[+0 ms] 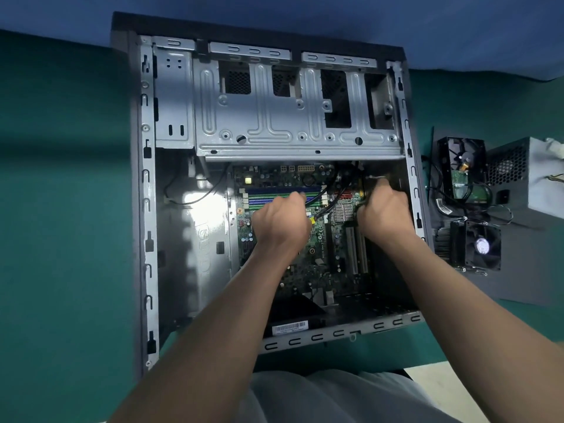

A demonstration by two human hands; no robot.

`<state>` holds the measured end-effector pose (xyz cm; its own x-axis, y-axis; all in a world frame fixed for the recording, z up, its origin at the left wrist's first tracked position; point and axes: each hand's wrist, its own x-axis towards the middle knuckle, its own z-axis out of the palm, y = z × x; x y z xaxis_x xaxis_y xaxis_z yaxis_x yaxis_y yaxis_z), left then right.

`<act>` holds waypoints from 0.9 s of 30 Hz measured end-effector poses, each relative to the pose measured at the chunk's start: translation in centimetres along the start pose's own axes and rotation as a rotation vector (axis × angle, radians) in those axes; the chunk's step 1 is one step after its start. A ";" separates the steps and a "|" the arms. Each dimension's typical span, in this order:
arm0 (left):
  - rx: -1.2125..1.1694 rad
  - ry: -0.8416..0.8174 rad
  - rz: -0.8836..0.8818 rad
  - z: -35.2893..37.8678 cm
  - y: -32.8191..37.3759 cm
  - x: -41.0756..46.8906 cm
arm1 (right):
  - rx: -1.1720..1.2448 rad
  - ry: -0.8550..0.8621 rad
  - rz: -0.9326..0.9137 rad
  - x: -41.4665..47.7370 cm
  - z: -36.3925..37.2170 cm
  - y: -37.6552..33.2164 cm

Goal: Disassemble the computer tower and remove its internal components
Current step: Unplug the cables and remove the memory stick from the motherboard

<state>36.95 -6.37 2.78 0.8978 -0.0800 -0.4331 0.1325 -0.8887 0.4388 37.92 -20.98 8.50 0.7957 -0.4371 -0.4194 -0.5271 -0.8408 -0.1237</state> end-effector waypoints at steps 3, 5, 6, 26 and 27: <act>-0.011 0.000 -0.003 -0.1 0.1 0.1 | -0.112 -0.007 -0.051 0.0 -0.1 -0.2; -0.016 -0.006 -0.004 -0.1 0.1 0.2 | -0.169 -0.019 -0.090 0.0 0.2 -0.1; -0.018 -0.009 -0.004 -0.1 0.1 0.2 | -0.170 -0.026 -0.079 0.0 0.2 0.0; -0.073 -0.029 -0.033 -0.8 0.2 0.2 | -0.180 -0.022 -0.074 -0.4 0.1 -0.1; -0.079 -0.029 -0.035 -0.9 0.3 0.2 | -0.155 -0.015 -0.056 -0.4 0.0 -0.1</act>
<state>37.51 -6.23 3.51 0.8798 -0.0629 -0.4712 0.1975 -0.8532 0.4827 37.63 -20.70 8.68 0.8172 -0.3843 -0.4296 -0.4287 -0.9034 -0.0072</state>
